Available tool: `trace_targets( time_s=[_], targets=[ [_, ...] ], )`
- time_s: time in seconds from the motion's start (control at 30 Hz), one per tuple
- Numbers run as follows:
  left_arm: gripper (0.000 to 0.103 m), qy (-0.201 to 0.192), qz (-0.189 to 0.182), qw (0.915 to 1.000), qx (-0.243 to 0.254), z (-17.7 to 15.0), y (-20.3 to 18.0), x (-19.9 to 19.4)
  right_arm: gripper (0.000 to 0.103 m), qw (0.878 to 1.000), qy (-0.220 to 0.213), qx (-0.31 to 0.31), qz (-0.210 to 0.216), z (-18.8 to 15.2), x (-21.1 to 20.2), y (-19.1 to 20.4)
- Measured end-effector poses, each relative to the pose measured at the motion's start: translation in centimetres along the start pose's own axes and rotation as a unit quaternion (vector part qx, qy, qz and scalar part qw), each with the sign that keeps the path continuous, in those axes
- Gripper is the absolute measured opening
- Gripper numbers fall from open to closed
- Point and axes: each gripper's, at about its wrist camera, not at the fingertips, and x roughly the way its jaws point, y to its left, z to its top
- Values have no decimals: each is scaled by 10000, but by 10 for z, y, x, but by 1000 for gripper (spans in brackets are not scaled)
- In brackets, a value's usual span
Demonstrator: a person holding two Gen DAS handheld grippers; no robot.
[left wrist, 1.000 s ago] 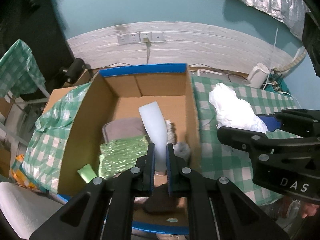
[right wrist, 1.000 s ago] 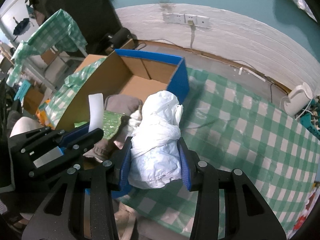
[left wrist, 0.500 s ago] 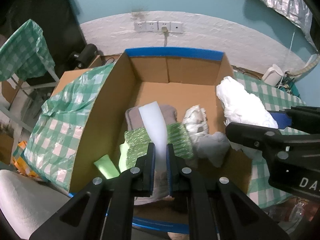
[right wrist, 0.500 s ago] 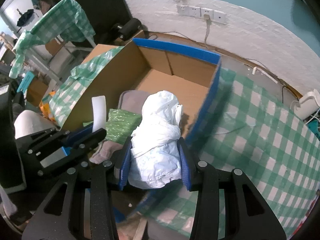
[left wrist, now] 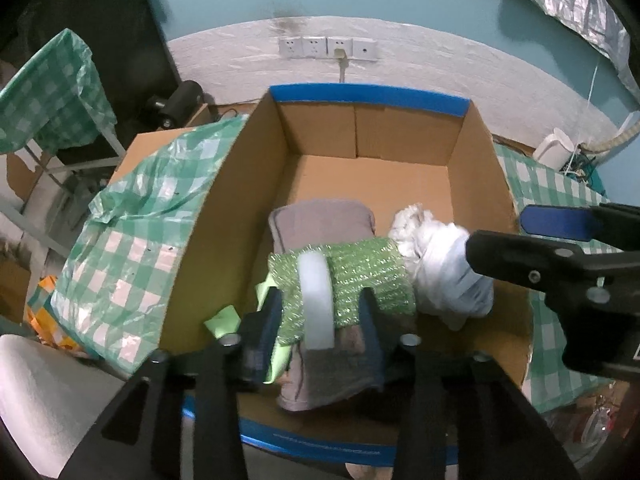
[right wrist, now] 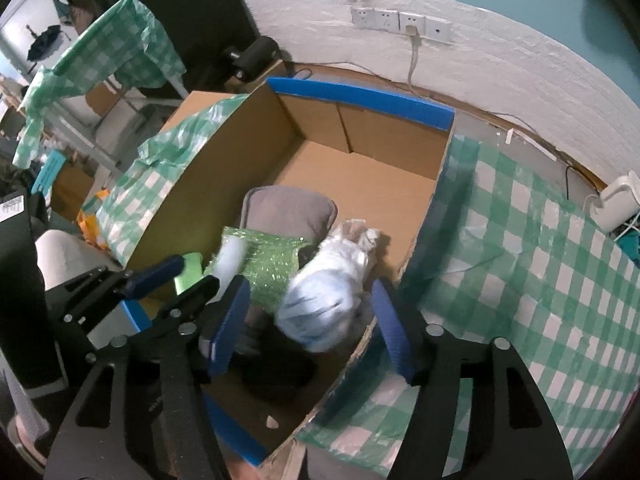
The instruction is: Organize soft objects
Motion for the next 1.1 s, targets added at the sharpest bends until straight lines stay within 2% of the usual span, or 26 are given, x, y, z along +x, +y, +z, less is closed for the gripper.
trace_targets(
  time_s=[0.1, 0.17, 0.33, 0.4, 0.47, 0.73, 1.1],
  targets=[
    [47, -70, 17, 10000, -53, 1, 4, -4, 68, 10000, -35, 6, -58, -2, -5, 0],
    [59, -43, 45, 9999, -85, 2, 6, -7, 71, 9999, -76, 13, -124, -5, -11, -2],
    [60, -167, 90, 9998, -85, 3, 6, -20, 75, 9992, -298, -9, -252, -11, -35, -5],
    [63, -206, 34, 9998, -33, 4, 3, -28, 76, 9986, -407, 23, -323, -14, -47, -7],
    [75, -238, -57, 9997, -18, 4, 1, -35, 77, 9981, -494, 30, -377, -17, -59, -9],
    [80, -679, -83, 9973, 250, 2, -13, -67, 77, 9954, -781, 50, -562, -32, -91, -17],
    [81, -881, -201, 9948, 459, -6, -35, -84, 77, 9936, -979, 157, -541, -54, -115, -24]
  ],
)
